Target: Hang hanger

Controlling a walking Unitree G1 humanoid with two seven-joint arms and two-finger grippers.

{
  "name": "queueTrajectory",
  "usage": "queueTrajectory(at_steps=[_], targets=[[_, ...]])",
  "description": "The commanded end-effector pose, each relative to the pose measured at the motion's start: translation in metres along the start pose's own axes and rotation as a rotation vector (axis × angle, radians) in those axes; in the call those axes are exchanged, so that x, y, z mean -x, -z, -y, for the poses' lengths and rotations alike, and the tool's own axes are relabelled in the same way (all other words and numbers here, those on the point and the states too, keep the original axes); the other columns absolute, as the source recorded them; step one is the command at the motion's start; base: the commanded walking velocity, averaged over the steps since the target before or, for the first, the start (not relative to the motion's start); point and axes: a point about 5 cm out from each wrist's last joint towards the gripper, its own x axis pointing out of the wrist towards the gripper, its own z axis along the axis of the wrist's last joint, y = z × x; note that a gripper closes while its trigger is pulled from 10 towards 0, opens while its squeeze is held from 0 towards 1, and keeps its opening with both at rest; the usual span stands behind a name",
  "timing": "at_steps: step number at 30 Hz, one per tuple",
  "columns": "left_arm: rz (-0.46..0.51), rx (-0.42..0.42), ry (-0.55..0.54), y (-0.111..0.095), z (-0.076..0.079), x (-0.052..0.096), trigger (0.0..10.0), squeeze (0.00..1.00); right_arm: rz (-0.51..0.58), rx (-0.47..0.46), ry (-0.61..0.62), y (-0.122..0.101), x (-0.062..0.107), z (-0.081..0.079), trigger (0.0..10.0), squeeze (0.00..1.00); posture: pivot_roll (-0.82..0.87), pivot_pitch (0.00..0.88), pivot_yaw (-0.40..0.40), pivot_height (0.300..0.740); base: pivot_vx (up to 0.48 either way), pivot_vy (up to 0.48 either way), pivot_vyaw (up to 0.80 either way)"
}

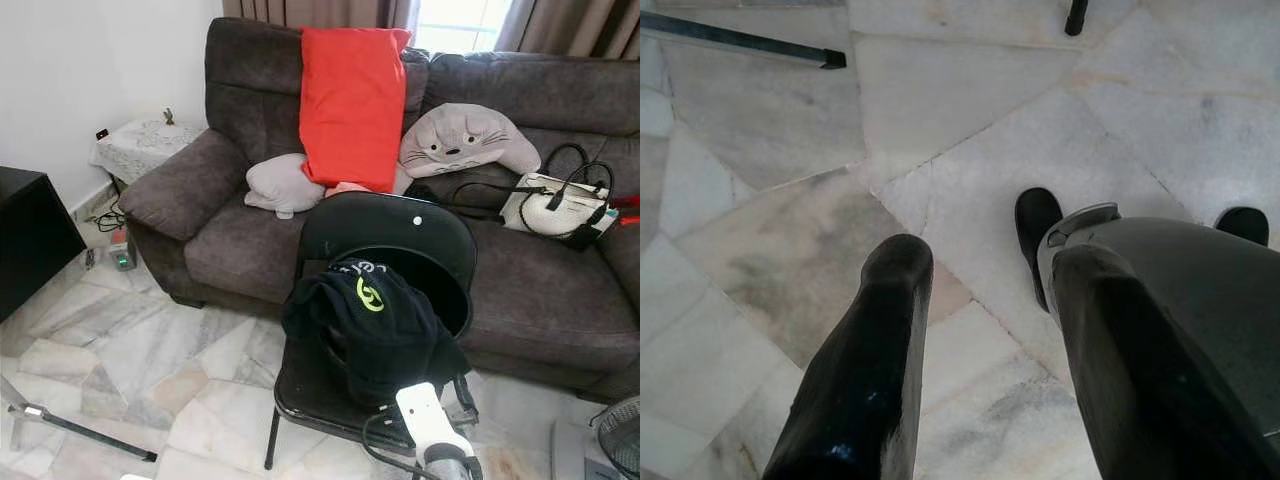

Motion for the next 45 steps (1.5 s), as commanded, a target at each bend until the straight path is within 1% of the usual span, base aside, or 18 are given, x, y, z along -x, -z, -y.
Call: queueTrajectory(at_steps=[1, 8, 12, 19, 25, 29, 32, 33, 34, 40, 42, 43, 44, 45], targets=[[-0.019, -0.005, -0.005, 0.004, -0.002, 0.001, 10.0, 0.00, 0.014, -0.009, 0.009, -0.001, -0.003, 0.003, 10.0, 0.00, 0.05, 0.000, -0.004, 0.740, 0.000, 0.000, 0.00], [-0.017, -0.001, -0.007, 0.003, -0.002, 0.000, 10.0, 0.00, 0.053, -0.011, 0.043, -0.007, -0.006, 0.010, 10.0, 0.00, 0.04, 0.000, -0.005, 0.740, 0.000, 0.000, 0.00], [-0.017, -0.001, -0.007, 0.003, -0.001, 0.000, 10.0, 0.00, 0.061, -0.014, 0.045, -0.007, -0.007, 0.010, 10.0, 0.00, 0.04, 0.000, -0.005, 0.740, 0.000, 0.000, 0.00], [-0.017, 0.001, -0.005, 0.003, -0.001, 0.000, 10.0, 0.00, 0.110, -0.021, 0.040, -0.016, -0.010, 0.010, 10.0, 0.00, 0.04, 0.000, -0.008, 0.740, 0.000, 0.000, 0.00], [-0.018, 0.001, -0.005, 0.003, -0.001, 0.000, 10.0, 0.00, 0.150, -0.007, 0.027, -0.024, -0.006, 0.008, 10.0, 0.00, 0.04, 0.000, -0.009, 0.740, 0.000, 0.000, 0.00], [-0.019, 0.000, -0.004, 0.003, -0.001, 0.000, 10.0, 0.00, 0.176, -0.009, 0.023, -0.028, 0.002, 0.009, 10.0, 0.00, 0.04, 0.000, -0.009, 0.740, 0.000, 0.000, 0.00], [-0.020, 0.000, -0.003, 0.003, -0.001, 0.000, 10.0, 0.00, 0.177, -0.042, 0.030, -0.031, 0.005, 0.013, 10.0, 0.00, 0.04, 0.000, -0.009, 0.740, 0.000, 0.000, 0.00], [-0.020, 0.000, -0.003, 0.003, -0.001, 0.000, 10.0, 0.00, 0.202, -0.034, 0.044, -0.036, 0.007, 0.019, 10.0, 0.00, 0.04, 0.000, -0.008, 0.740, 0.000, 0.000, 0.00], [-0.020, 0.000, -0.003, 0.003, -0.001, 0.000, 10.0, 0.00, 0.202, -0.034, 0.044, -0.036, 0.007, 0.019, 10.0, 0.00, 0.04, 0.000, -0.008, 0.740, 0.000, 0.000, 0.00], [-0.019, 0.000, -0.002, 0.003, -0.001, 0.000, 10.0, 0.00, 0.275, -0.002, 0.108, -0.055, 0.008, 0.037, 10.0, 0.00, 0.03, 0.000, -0.009, 0.740, 0.000, 0.000, 0.00], [-0.019, 0.000, 0.000, 0.003, 0.000, 0.000, 10.0, 0.00, 0.275, 0.002, 0.115, -0.057, 0.004, 0.039, 10.0, 0.00, 0.03, 0.000, -0.011, 0.740, 0.000, 0.000, 0.00], [-0.019, 0.000, 0.000, 0.003, 0.000, 0.000, 10.0, 0.00, 0.263, 0.000, 0.109, -0.056, 0.003, 0.038, 10.0, 0.00, 0.03, 0.000, -0.011, 0.740, 0.000, 0.000, 0.00], [-0.018, 0.000, 0.001, 0.003, 0.000, 0.000, 10.0, 0.00, 0.225, -0.021, 0.080, -0.053, 0.001, 0.034, 10.0, 0.00, 0.04, 0.000, -0.012, 0.740, 0.000, 0.000, 0.00], [-0.018, 0.000, 0.001, 0.003, 0.000, 0.000, 10.0, 0.00, 0.225, -0.021, 0.080, -0.053, 0.001, 0.034, 10.0, 0.00, 0.04, 0.000, -0.012, 0.740, 0.000, 0.000, 0.00]])
